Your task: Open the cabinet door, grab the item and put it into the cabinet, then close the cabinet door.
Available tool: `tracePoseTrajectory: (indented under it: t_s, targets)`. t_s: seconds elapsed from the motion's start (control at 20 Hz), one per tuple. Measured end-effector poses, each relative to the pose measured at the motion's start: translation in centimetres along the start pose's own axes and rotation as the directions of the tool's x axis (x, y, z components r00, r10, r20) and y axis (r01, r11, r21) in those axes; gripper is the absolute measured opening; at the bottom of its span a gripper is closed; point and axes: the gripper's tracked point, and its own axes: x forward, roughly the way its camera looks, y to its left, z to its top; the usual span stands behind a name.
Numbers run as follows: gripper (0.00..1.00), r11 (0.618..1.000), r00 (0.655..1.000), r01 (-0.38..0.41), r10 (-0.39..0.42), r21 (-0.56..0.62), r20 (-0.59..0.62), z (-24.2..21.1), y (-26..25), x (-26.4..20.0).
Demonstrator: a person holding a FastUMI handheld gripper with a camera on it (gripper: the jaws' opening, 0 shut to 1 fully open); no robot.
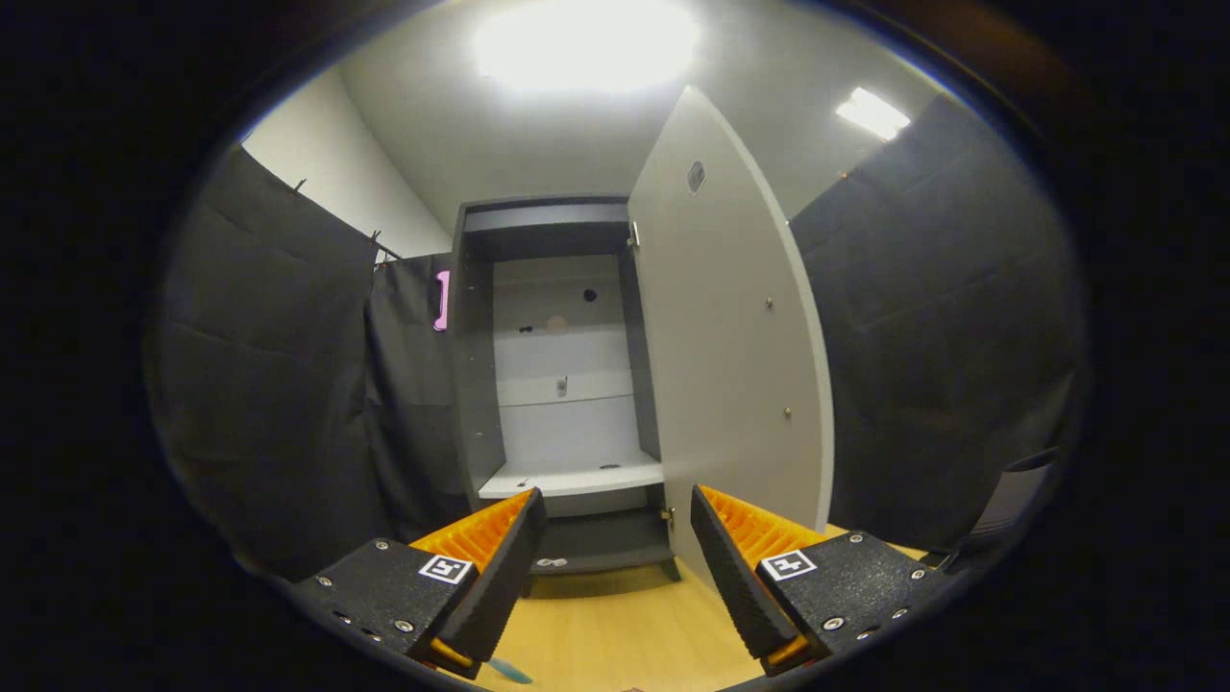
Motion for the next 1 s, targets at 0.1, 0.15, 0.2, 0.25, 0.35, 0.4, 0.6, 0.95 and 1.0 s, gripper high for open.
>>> tracePoseTrajectory:
  t_s: [0.1, 0.15, 0.2, 0.25, 0.35, 0.4, 0.6, 0.95, 1.0]
  targets:
    - [0.93, 1.000, 0.999, -0.011, 0.011, 0.010, -0.037, -2.6, 1.5, 0.4]
    - [0.93, 1.000, 0.999, -0.013, 0.013, 0.005, -0.049, -3.8, 2.1, 0.6]
    - [0.93, 1.000, 0.998, -0.015, 0.015, 0.001, -0.064, -5.1, 2.7, 0.7]
    - [0.93, 1.000, 0.996, -0.021, 0.021, 0.004, -0.081, -6.5, 3.5, 0.8]
    - [0.93, 0.999, 0.991, -0.047, 0.050, 0.023, -0.126, -9.5, 5.3, 0.7]
    - [0.93, 0.998, 0.986, -0.061, 0.065, 0.028, -0.153, -11.0, 6.1, 0.6]
    - [0.93, 0.993, 0.968, -0.120, 0.120, 0.009, -0.221, -15.3, 9.3, 0.3]
    - [0.93, 0.988, 0.929, -0.156, 0.143, -0.012, -0.340, -22.6, 12.7, -0.5]
    - [0.93, 0.987, 0.925, -0.161, 0.144, -0.019, -0.353, -23.4, 13.0, -0.3]
